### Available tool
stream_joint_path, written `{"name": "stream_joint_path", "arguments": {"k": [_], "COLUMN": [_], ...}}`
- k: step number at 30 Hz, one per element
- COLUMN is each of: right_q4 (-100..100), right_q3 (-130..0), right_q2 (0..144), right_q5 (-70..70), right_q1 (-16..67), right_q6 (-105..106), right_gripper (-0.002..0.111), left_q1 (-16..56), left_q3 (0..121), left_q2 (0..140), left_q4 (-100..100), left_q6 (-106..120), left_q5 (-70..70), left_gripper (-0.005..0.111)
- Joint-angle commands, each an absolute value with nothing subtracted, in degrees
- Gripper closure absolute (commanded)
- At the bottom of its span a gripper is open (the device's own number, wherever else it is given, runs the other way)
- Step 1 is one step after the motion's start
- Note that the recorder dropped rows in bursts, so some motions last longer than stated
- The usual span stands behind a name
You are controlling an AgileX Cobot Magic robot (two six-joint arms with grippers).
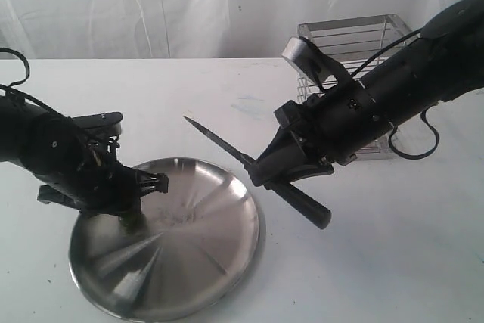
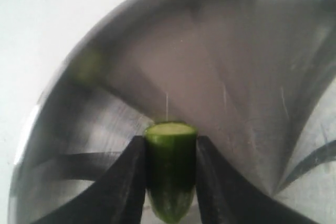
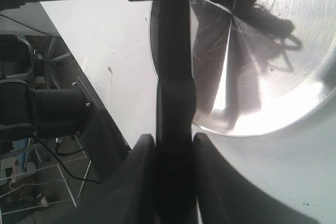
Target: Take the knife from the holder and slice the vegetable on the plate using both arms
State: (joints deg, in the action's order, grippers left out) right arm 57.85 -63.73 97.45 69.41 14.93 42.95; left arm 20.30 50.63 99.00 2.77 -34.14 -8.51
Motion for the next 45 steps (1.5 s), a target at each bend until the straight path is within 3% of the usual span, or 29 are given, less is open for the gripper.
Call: {"name": "stream_joint_path", "arguments": {"k": [1, 7, 14, 17, 28, 45], "right_q4": [58.43, 58.43, 58.43, 58.43, 58.03, 58.61], "right_q3": [-63.98, -63.98, -63.98, -63.98, -63.88, -59.3], "right_q2": [96.78, 96.78, 96.78, 96.78, 96.78, 96.78], "right_q5": [69.96, 69.96, 67.64, 67.28, 54.86, 52.52], "right_q1": [14.67, 14.67, 14.67, 14.67, 14.8, 16.29], "right_q6": [43.76, 42.94, 38.31, 38.2, 29.17, 26.81], "right_gripper": [0.108, 0.108, 0.108, 0.108, 0.108, 0.108], "left_q1": [20.65, 20.74, 20.74, 20.74, 20.74, 20.74], "left_q3": [50.89, 53.91, 57.75, 57.75, 57.75, 57.75], "left_q2": [96.41, 94.77, 94.77, 94.77, 101.32, 106.37], "left_q4": [2.65, -2.07, -42.8, -49.03, -41.97, -41.6], "left_q6": [-16.33, 6.78, 71.35, 87.43, 85.46, 76.69], "left_q5": [-9.62, -16.04, -36.06, -38.41, -31.12, -23.73], "left_gripper": [0.107, 0.107, 0.107, 0.107, 0.107, 0.107]}}
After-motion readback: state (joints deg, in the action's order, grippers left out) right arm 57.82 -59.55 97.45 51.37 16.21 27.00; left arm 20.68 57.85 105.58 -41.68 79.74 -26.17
